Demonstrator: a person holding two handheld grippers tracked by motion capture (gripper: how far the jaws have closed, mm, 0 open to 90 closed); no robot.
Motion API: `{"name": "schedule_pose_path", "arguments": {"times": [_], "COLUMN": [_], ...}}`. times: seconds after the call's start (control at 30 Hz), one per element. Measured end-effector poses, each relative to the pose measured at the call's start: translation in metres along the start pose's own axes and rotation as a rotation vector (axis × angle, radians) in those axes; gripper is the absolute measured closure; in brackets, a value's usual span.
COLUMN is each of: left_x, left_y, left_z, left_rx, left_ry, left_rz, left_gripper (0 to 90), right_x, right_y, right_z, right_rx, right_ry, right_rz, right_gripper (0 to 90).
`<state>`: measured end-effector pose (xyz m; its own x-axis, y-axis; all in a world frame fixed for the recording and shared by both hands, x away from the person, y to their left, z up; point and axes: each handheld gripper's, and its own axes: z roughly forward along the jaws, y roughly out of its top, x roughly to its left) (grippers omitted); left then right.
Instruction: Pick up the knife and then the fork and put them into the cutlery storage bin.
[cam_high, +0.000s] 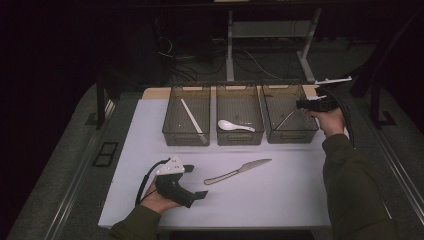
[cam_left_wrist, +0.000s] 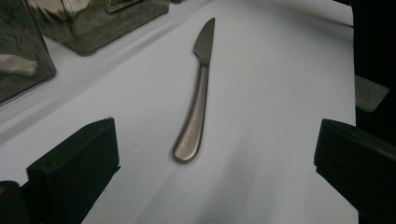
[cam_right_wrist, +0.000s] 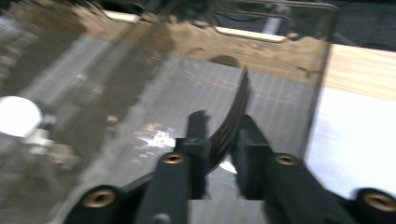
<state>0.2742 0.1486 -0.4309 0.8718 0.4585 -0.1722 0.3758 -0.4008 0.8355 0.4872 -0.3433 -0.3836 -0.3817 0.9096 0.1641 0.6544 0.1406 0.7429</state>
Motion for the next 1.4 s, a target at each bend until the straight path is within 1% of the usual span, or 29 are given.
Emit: {"name": "schedule_pose_path", "arguments": {"times": [0.03,0.1,0.23,0.33,0.37,0.43,0.5,0.53,0.6,0.63,0.7,0.8,0.87,0.97,1.0,1.1,1.13,1.2,1.27,1.33,1.4], "left_x": [0.0,0.001,0.001,0.001,0.001,0.001,0.001,0.0,0.0,0.0,0.0,-0.001,-0.001,-0.003,-0.003,-0.004,-0.004,-0.004,-0.005,-0.005,-0.005], "left_y": [0.0,0.0,0.0,0.0,0.0,0.0,0.0,0.0,0.0,0.0,0.001,0.001,0.001,0.001,0.001,0.002,0.002,0.003,0.003,0.004,0.004], "left_z": [0.0,0.0,0.0,0.001,0.001,0.0,0.001,0.001,0.002,0.002,0.001,0.001,0.002,0.003,0.004,0.005,0.005,0.006,0.006,0.007,0.007], "left_rx": [-0.001,-0.001,0.002,0.003,0.003,0.002,0.006,0.005,0.009,0.01,0.011,0.015,0.018,0.023,0.025,0.025,0.026,0.029,0.033,0.038,0.037], "left_ry": [-0.001,-0.003,-0.003,-0.004,-0.003,-0.002,-0.001,-0.003,0.001,0.003,0.007,0.013,0.016,0.019,0.019,0.021,0.022,0.024,0.027,0.032,0.035], "left_rz": [0.001,-0.001,0.0,0.002,0.001,0.002,0.004,0.006,0.008,0.01,0.011,0.014,0.017,0.019,0.024,0.023,0.026,0.026,0.029,0.037,0.037], "left_gripper": [0.0,0.0,0.0,0.0,0.0,0.0,0.0,0.0,0.0,0.0,0.0,0.0,0.0,0.5,1.3,2.1,2.6,3.4,4.5,6.2,8.1], "right_x": [0.0,-0.002,-0.005,-0.008,-0.008,-0.008,-0.006,-0.005,0.0,0.002,0.009,0.02,0.029,0.041,0.045,0.057,0.061,0.069,0.078,0.086,0.092], "right_y": [0.0,0.001,0.0,0.001,0.002,0.001,0.0,-0.002,-0.005,-0.006,-0.01,-0.018,-0.025,-0.037,-0.041,-0.053,-0.057,-0.065,-0.073,-0.083,-0.094], "right_z": [0.0,-0.002,-0.007,-0.015,-0.016,-0.019,-0.023,-0.025,-0.03,-0.033,-0.04,-0.052,-0.059,-0.068,-0.07,-0.076,-0.078,-0.082,-0.085,-0.087,-0.088], "right_rx": [-0.004,-0.026,-0.041,-0.075,-0.075,-0.071,-0.072,-0.079,-0.08,-0.08,-0.086,-0.097,-0.098,-0.101,-0.098,-0.102,-0.1,-0.111,-0.109,-0.117,-0.118], "right_ry": [-0.015,-0.032,-0.072,-0.078,-0.082,-0.076,-0.059,-0.051,-0.023,-0.005,0.016,0.068,0.08,0.114,0.129,0.159,0.169,0.188,0.197,0.21,0.222], "right_rz": [0.007,0.009,0.003,0.005,0.01,0.008,0.017,0.01,0.015,0.009,-0.009,-0.02,-0.035,-0.063,-0.069,-0.112,-0.119,-0.128,-0.147,-0.157,-0.149], "right_gripper": [63.4,55.6,45.7,41.5,40.4,38.6,36.3,35.0,32.7,31.6,30.4,29.1,28.9,27.3,25.8,21.6,20.4,18.5,14.3,12.7,11.8]}}
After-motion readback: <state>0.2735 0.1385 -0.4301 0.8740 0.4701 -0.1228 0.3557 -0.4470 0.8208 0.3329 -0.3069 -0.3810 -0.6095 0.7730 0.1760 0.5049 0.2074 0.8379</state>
